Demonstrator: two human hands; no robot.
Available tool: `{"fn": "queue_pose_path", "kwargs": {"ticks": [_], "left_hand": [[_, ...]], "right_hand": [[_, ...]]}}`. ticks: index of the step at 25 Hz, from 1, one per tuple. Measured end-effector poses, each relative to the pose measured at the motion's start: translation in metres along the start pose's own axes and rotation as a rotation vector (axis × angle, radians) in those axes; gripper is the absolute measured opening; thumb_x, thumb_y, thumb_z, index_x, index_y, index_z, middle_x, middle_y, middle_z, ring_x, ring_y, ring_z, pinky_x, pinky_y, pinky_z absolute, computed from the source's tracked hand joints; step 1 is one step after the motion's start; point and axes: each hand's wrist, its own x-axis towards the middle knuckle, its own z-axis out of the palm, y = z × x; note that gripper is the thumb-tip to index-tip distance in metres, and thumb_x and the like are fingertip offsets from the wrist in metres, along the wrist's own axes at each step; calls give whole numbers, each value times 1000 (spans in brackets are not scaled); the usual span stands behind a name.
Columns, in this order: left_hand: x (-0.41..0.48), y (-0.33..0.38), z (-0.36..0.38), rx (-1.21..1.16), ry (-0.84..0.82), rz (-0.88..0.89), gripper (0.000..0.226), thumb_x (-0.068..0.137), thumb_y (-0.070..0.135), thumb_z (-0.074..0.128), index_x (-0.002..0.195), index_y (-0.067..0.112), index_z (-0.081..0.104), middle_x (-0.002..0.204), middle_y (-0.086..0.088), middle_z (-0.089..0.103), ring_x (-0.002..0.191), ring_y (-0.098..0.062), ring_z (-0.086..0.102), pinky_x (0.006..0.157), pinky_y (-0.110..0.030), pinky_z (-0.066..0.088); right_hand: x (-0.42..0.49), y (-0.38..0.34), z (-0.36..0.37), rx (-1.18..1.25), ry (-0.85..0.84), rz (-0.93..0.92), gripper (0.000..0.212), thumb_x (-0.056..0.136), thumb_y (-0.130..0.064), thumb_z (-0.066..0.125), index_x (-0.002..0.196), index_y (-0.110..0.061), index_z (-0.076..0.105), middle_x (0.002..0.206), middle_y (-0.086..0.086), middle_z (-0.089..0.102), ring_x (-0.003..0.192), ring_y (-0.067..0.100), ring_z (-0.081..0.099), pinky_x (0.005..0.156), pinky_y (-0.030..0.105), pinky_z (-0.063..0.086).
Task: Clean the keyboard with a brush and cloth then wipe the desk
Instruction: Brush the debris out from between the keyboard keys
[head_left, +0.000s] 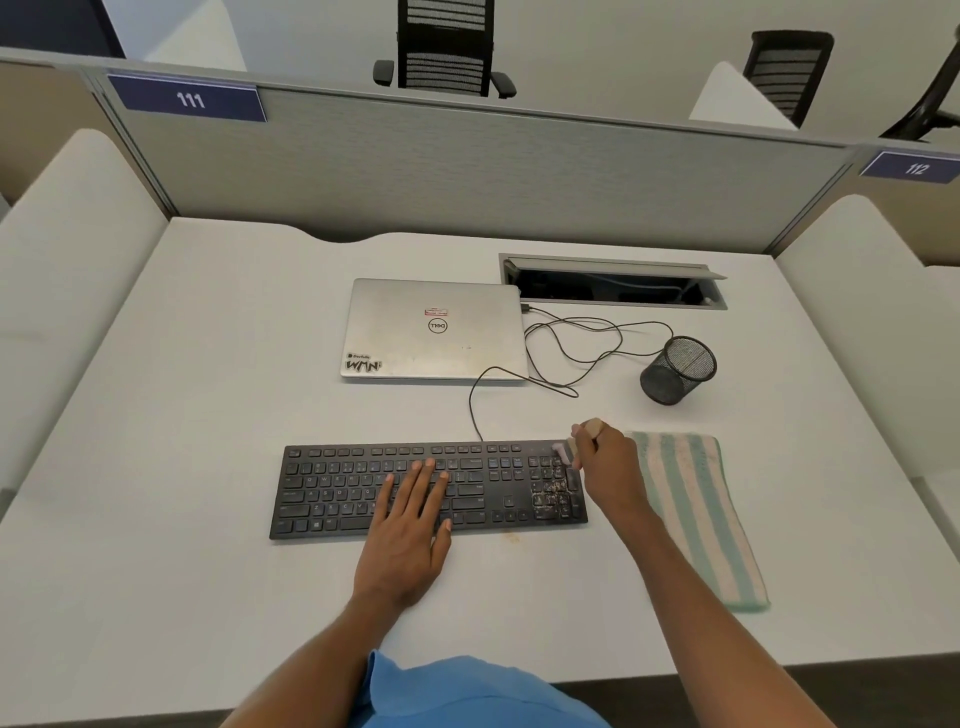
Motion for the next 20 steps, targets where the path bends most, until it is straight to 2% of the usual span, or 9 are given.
{"fn": "queue_pose_path", "kwargs": {"ticks": [1,5,9,15,20], "left_hand": [[0,0,0,1,-1,-3,65,109,44,33,168,18,23,177,-3,14,164,-20,8,130,-54,13],[0,0,0,-3,4,-1,65,109,44,33,168,18,23,177,-3,15,164,-20,9,130,-54,13],[0,0,0,-1,-2,-3,65,109,45,33,168,18,23,177,-3,14,164,-20,7,130,-54,13],[1,0,1,-3,0,-6,65,109,44,35,168,18,24,177,-3,15,164,-20,9,130,-54,12],[0,0,1,-3,-3,-7,66,109,45,34,168,18,24,177,-3,15,164,-20,8,130,-53,11]], "right_hand": [[-2,2,-1,-32,-30,-8,41,105,-28,47,76,-2,57,60,9,65,55,10,59,57,27,47],[7,6,-12,-166,-120,35,43,104,-32,48,73,-5,62,61,7,67,59,22,66,61,42,55],[11,-6,-11,-61,-16,-17,40,104,-28,48,73,-4,57,60,7,66,62,26,64,61,40,50],[8,5,-5,-180,-94,46,44,104,-32,45,71,-7,59,61,7,67,60,24,67,61,42,56],[12,-8,4,-48,4,-21,40,104,-29,48,73,-8,58,62,5,65,65,25,65,61,39,50]]}}
